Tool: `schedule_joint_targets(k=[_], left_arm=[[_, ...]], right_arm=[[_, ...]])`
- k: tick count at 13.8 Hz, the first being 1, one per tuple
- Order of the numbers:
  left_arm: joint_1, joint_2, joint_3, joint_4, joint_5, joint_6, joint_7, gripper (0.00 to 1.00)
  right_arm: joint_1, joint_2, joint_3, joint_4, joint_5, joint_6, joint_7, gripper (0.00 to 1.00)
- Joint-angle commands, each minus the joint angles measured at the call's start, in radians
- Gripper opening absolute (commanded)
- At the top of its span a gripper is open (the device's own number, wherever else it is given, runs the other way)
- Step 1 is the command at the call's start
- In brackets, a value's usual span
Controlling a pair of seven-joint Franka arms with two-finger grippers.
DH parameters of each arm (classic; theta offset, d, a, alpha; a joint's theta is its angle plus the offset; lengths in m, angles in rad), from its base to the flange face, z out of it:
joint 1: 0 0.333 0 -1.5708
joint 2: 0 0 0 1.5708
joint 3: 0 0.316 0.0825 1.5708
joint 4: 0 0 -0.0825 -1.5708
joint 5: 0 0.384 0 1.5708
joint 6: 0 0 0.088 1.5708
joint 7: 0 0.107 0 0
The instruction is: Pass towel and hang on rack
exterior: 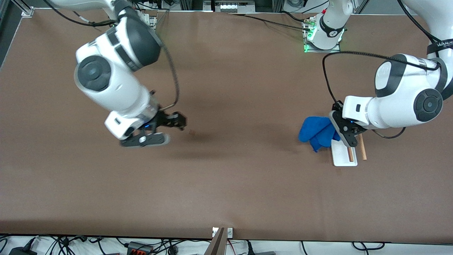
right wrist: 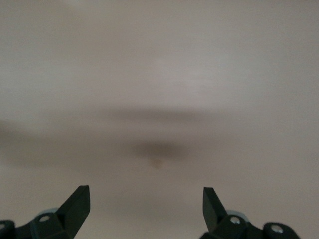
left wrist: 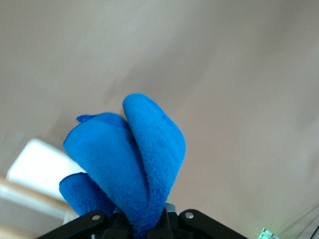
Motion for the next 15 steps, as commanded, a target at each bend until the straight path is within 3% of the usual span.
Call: schedule_joint_targets(k=[1,6,7,9,13,15], left_arm=[[0.039,0.032,-0.004,0.001,0.089,-0.019,-0.162,0.01],[0.118,0.049,0.004,0.013,0.164,-0.02,-0.239,0.01],[0.127,0.055,0.004,0.013,0.177,-0.02,-0.239,0.01],[0.148,0.074,0.004,0.013,0.18,-0.013,-0.235,0.01],[0.167,0.097,0.004,0.004,0.181,0.043,-0.221,0.01],[0.177,0.115,0.004,0.001,0.181,0.07,-0.193,0.01]], right_arm=[[-0.092,-0.013,0.019,-0.019,-0.061,-0.071,0.0,1.0],[-0.161,-0.024,0.012,-0.02,-0.121,-0.128,0.008,1.0],[-0.155,-0.037,-0.026,-0.028,-0.118,-0.125,0.006,1.0],[-0.163,-0.083,-0.044,-0.083,-0.11,-0.111,-0.012,1.0],[-0.127,-0.149,-0.208,-0.114,-0.095,-0.117,-0.231,1.0],[-0.146,-0.201,-0.277,-0.154,0.001,-0.123,-0.28,1.0]])
